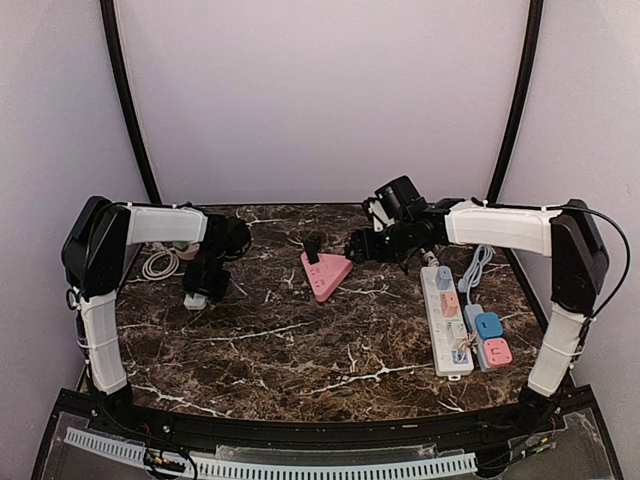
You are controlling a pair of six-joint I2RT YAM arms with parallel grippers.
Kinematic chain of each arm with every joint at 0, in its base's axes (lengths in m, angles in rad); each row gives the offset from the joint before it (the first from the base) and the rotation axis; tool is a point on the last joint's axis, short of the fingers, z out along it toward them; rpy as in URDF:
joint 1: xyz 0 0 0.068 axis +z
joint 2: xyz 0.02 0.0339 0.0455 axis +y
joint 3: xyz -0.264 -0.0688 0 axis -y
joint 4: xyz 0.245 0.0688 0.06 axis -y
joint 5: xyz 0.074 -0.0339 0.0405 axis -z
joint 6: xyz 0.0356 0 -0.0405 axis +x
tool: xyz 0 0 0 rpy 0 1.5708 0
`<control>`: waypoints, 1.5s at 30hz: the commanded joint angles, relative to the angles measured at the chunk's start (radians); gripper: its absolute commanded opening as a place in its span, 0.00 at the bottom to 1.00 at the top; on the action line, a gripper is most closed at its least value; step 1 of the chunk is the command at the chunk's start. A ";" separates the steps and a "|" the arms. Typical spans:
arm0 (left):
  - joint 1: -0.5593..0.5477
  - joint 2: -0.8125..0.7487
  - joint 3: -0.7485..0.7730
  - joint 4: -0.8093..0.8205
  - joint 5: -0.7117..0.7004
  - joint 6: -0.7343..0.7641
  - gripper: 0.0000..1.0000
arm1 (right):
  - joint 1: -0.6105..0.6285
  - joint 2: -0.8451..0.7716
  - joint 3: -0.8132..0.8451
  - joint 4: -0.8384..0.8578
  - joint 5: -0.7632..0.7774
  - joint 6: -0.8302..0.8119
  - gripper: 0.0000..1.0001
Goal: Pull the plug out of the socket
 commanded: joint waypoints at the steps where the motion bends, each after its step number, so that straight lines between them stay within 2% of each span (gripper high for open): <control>1: 0.007 -0.079 0.032 0.007 0.081 0.012 0.50 | -0.007 0.032 0.005 0.020 -0.016 0.008 0.75; 5: 0.006 -0.131 0.042 0.045 0.190 0.003 0.50 | -0.025 0.061 0.016 0.039 -0.055 0.013 0.75; 10: 0.006 -0.211 0.029 0.148 0.395 -0.038 0.50 | -0.055 0.123 0.066 0.047 -0.103 0.005 0.75; 16: -0.009 -0.262 -0.019 0.341 0.644 -0.141 0.52 | -0.120 0.235 0.142 0.089 -0.224 0.006 0.75; 23: -0.052 -0.236 0.008 0.423 0.718 -0.198 0.52 | -0.158 0.335 0.202 0.145 -0.391 0.044 0.75; 29: -0.067 -0.207 0.036 0.468 0.770 -0.230 0.52 | -0.157 0.391 0.213 0.191 -0.462 0.079 0.72; 45: -0.076 -0.151 0.046 0.547 0.829 -0.287 0.53 | -0.143 0.432 0.179 0.278 -0.538 0.126 0.47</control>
